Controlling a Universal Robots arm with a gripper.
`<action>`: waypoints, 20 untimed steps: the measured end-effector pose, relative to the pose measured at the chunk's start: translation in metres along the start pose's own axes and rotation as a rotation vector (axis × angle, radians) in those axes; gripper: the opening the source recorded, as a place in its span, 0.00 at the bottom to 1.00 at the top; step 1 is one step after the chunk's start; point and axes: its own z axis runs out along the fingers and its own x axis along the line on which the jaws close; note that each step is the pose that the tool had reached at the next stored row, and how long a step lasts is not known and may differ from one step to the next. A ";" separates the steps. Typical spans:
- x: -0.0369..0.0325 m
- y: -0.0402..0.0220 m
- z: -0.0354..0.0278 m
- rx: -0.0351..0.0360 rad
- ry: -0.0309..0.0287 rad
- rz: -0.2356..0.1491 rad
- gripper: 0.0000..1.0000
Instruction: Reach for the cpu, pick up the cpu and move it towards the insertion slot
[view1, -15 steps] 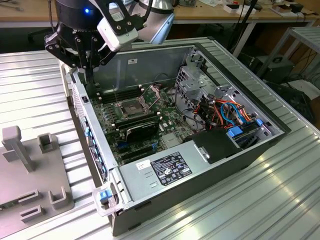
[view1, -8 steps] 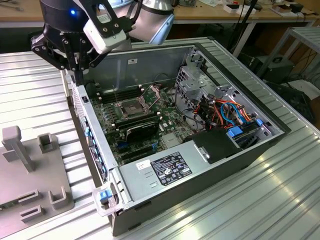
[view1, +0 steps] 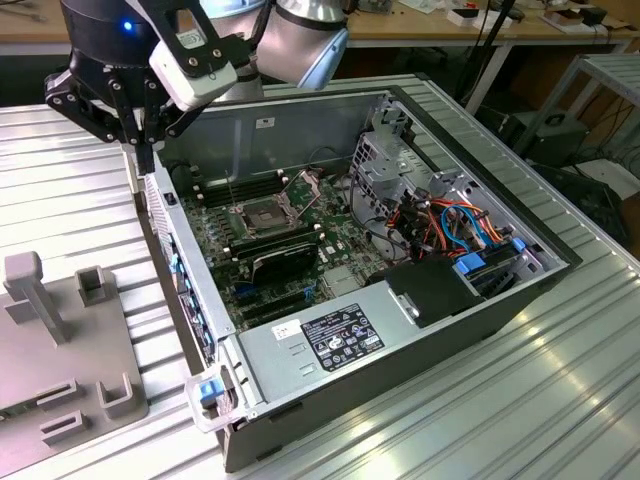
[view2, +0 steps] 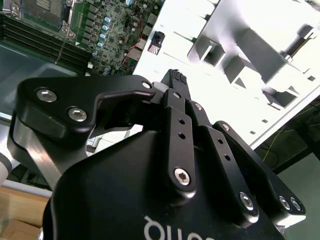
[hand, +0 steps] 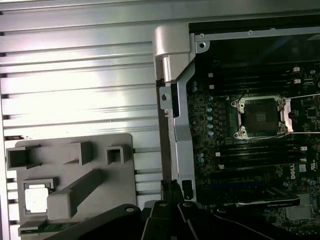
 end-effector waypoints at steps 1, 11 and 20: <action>0.0011 -0.0001 0.0001 0.0000 0.0004 0.000 0.11; 0.0214 -0.0017 0.0016 0.0004 0.0058 0.000 0.11; 0.0367 -0.0029 0.0031 0.0010 0.0141 0.001 0.11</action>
